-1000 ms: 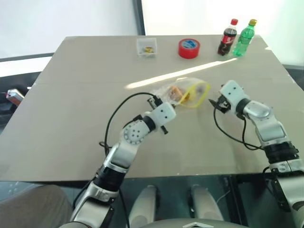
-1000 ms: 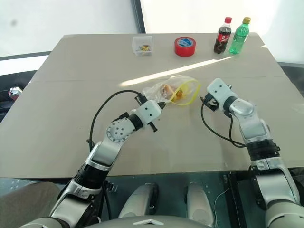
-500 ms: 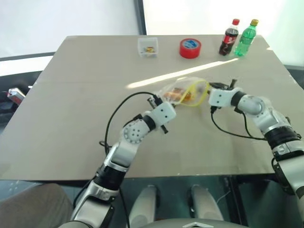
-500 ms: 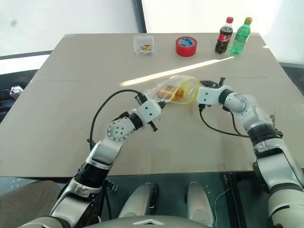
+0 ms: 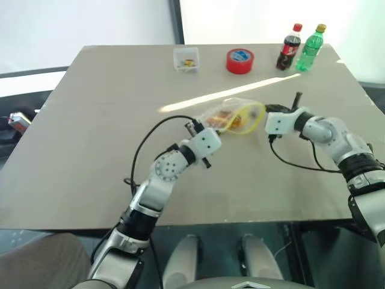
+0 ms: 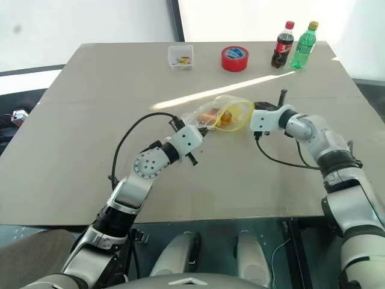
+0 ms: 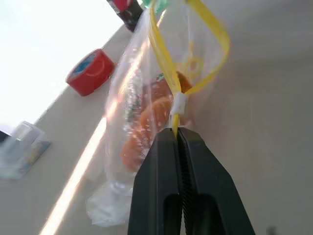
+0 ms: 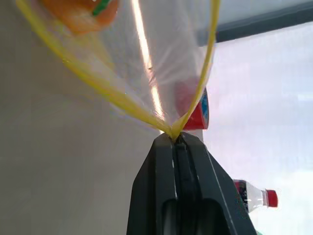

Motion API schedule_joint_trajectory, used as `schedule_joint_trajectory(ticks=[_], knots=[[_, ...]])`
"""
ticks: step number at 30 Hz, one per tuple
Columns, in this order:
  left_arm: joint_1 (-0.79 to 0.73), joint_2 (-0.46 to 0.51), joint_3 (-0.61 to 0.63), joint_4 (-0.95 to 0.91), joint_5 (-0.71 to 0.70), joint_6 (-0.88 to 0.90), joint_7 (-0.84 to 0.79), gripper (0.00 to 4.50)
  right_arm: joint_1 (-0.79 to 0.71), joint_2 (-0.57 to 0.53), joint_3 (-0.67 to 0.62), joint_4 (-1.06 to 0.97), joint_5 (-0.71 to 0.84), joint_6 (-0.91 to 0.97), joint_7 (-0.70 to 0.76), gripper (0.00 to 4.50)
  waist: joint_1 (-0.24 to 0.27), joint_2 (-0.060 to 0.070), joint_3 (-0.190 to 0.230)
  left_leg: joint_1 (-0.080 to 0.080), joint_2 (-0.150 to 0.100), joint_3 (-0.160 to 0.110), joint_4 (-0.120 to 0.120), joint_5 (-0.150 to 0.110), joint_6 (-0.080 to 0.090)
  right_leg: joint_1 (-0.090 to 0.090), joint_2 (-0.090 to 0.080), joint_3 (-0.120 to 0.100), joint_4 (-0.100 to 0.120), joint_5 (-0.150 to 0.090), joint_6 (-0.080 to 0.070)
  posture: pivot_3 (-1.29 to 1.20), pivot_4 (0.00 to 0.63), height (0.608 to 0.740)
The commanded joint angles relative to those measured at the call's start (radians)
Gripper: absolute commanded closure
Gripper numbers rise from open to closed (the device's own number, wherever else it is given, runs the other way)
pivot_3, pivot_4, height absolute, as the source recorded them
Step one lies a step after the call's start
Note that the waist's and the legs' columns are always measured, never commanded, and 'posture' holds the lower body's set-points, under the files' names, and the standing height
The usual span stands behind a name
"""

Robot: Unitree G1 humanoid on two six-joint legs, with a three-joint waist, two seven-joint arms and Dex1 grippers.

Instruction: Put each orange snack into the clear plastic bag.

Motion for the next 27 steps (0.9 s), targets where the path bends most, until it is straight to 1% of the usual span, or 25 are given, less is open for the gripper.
schedule_joint_trajectory(ticks=[1,4,7,12,15,18,20,21,22,24,27], knots=[[-0.11,0.025,0.053,-0.043,0.001,-0.039,0.002,4.5,-0.037,-0.09,-0.113,-0.129,0.099,0.031,0.065,4.45,0.002,0.0,0.0,0.0,0.0,0.0,0.0,0.0,0.0,0.0,0.0,0.0,0.0,0.0,0.0,0.0,0.15,0.74],[-0.197,0.015,0.083,-0.047,-0.029,-0.007,0.0,4.5,-0.048,-0.141,-0.181,-0.261,0.18,0.109,0.147,4.45,0.002,0.0,0.0,-0.001,-0.001,0.0,0.0,0.0,0.0,0.0,-0.001,0.0,-0.003,0.0,0.0,0.0,0.15,0.74],[-0.25,-0.006,0.089,-0.028,-0.046,0.019,-0.001,4.5,-0.03,-0.179,-0.209,-0.366,0.221,0.184,0.234,4.45,-0.002,0.0,0.0,-0.001,0.0,0.0,-0.001,0.0,0.0,0.0,0.0,0.0,-0.004,0.0,0.0,0.0,0.15,0.74],[-0.226,-0.03,0.068,0.006,-0.055,0.016,0.001,4.5,0.058,-0.179,-0.232,-0.499,0.312,0.305,0.35,4.45,-0.003,0.0,0.0,-0.001,0.0,0.001,0.0,0.0,0.0,0.0,0.0,0.0,-0.002,0.0,0.0,0.0,0.15,0.74],[-0.2,-0.029,0.06,0.002,-0.052,0.015,-0.006,4.5,0.114,-0.14,-0.256,-0.629,0.438,0.468,0.432,4.45,-0.003,0.0,0.0,-0.001,0.0,0.001,0.0,0.0,0.0,0.0,0.0,0.001,-0.001,0.0,0.0,0.0,0.15,0.74],[-0.187,-0.03,0.063,-0.011,-0.053,0.021,-0.007,4.5,0.136,-0.079,-0.272,-0.75,0.566,0.642,0.48,3.68,-0.005,0.0,0.0,-0.001,0.0,0.0,0.001,0.0,0.0,0.0,0.0,0.001,0.0,0.0,0.0,0.0,0.15,0.74],[-0.179,-0.029,0.064,-0.018,-0.052,0.025,-0.008,4.5,0.144,-0.046,-0.255,-0.823,0.613,0.733,0.503,2.82,-0.002,0.0,0.0,-0.001,0.0,-0.001,0.001,0.0,0.0,0.0,0.0,0.001,0.0,0.0,0.0,0.0,0.15,0.74],[-0.176,-0.027,0.064,-0.023,-0.05,0.026,-0.009,4.5,0.145,-0.028,-0.238,-0.857,0.621,0.761,0.505,2.26,-0.001,0.0,0.0,-0.001,0.0,-0.001,0.001,0.0,0.0,0.0,0.0,0.0,0.0,0.0,0.0,0.0,0.15,0.74],[-0.174,-0.026,0.064,-0.028,-0.048,0.027,-0.009,4.5,0.145,-0.013,-0.224,-0.882,0.621,0.781,0.503,1.92,0.0,0.0,0.0,-0.001,0.0,-0.002,0.001,0.0,0.0,0.0,0.0,0.0,0.0,0.0,0.0,0.0,0.15,0.74],[-0.172,-0.022,0.063,-0.035,-0.044,0.027,-0.012,4.5,0.14,0.009,-0.2,-0.911,0.609,0.803,0.501,1.0,0.001,0.0,0.0,-0.001,0.0,-0.002,0.001,0.0,0.0,0.0,0.0,0.0,0.0,0.0,0.0,0.0,0.15,0.74],[-0.17,-0.014,0.053,-0.047,-0.032,0.022,-0.022,4.5,0.126,0.038,-0.162,-0.919,0.576,0.782,0.504,1.0,0.003,0.0,0.0,-0.001,0.0,-0.002,0.001,0.0,0.0,0.0,0.0,0.0,0.0,0.0,0.0,0.0,0.15,0.74]])
